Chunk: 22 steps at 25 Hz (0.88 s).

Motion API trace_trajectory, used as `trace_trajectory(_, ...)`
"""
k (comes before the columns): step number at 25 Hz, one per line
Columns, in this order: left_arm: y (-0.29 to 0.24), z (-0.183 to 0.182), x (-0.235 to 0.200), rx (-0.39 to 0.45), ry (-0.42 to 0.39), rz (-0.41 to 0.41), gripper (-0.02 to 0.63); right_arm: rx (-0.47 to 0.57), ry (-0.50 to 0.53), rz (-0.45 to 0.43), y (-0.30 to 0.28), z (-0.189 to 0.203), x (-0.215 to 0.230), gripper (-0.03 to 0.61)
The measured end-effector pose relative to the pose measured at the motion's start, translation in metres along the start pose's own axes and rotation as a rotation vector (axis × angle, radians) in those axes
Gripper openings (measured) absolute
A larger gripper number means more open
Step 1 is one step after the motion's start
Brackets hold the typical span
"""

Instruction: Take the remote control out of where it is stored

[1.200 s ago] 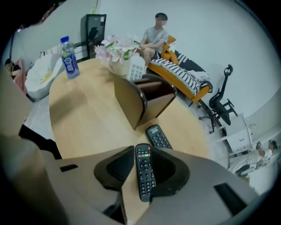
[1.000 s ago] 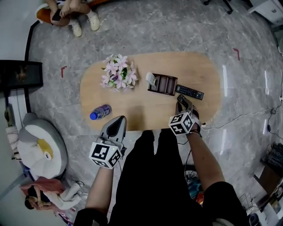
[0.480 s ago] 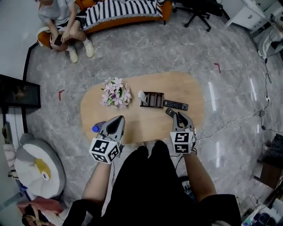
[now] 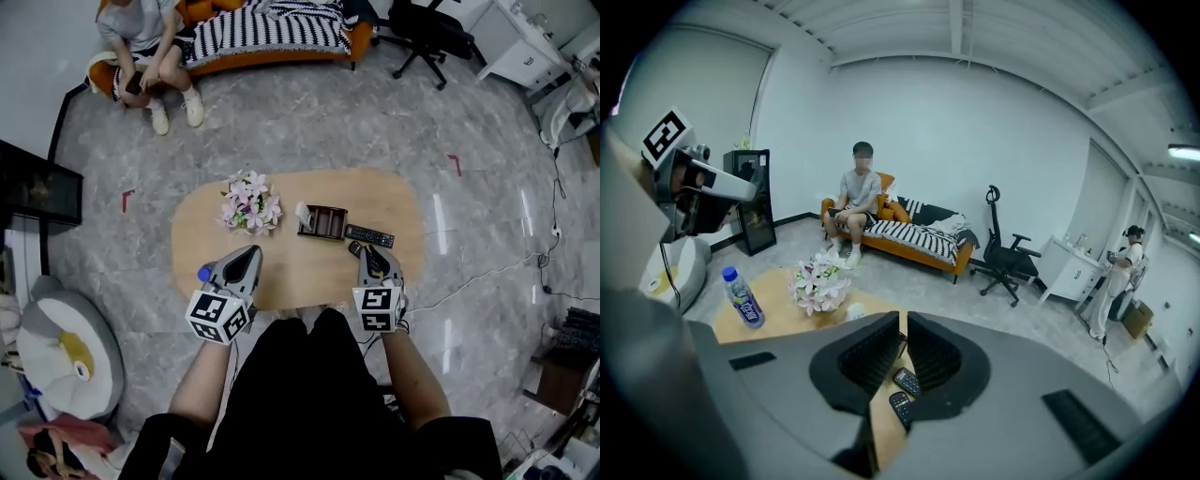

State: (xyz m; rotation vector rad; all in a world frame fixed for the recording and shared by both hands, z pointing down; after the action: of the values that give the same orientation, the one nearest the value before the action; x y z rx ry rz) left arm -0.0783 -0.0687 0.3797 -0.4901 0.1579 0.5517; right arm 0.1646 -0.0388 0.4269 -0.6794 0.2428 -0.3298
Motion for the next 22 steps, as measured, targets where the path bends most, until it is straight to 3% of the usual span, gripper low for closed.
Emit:
trace_trajectory(9, 0.017, 0.001, -0.032, 0.013, 0.033, -0.084, 0.008, -0.023, 0.053, -0.088, -0.036, -0.009, -0.031, 0.035)
trace_trajectory(17, 0.059, 0.029, -0.082, -0.014, 0.078, -0.239, 0.008, -0.059, 0.146, -0.17, -0.097, -0.015, -0.076, 0.035)
trace_trajectory(22, 0.08, 0.043, -0.097, -0.045, 0.04, -0.301, 0.008, -0.086, 0.174, -0.196, -0.133, -0.015, -0.096, 0.035)
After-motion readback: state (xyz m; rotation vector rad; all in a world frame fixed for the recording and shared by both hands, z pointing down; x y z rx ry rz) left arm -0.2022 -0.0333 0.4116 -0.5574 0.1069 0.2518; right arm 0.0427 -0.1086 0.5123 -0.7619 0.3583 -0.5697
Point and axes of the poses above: the fingertips, and each gripper's own axes: y backward along the fingers, x to its right, z out of its underside, the point moved 1 cm from there along y, backward along the fingers, and after that the axes turned 11 degrees about -z, right-handed, at the moved point
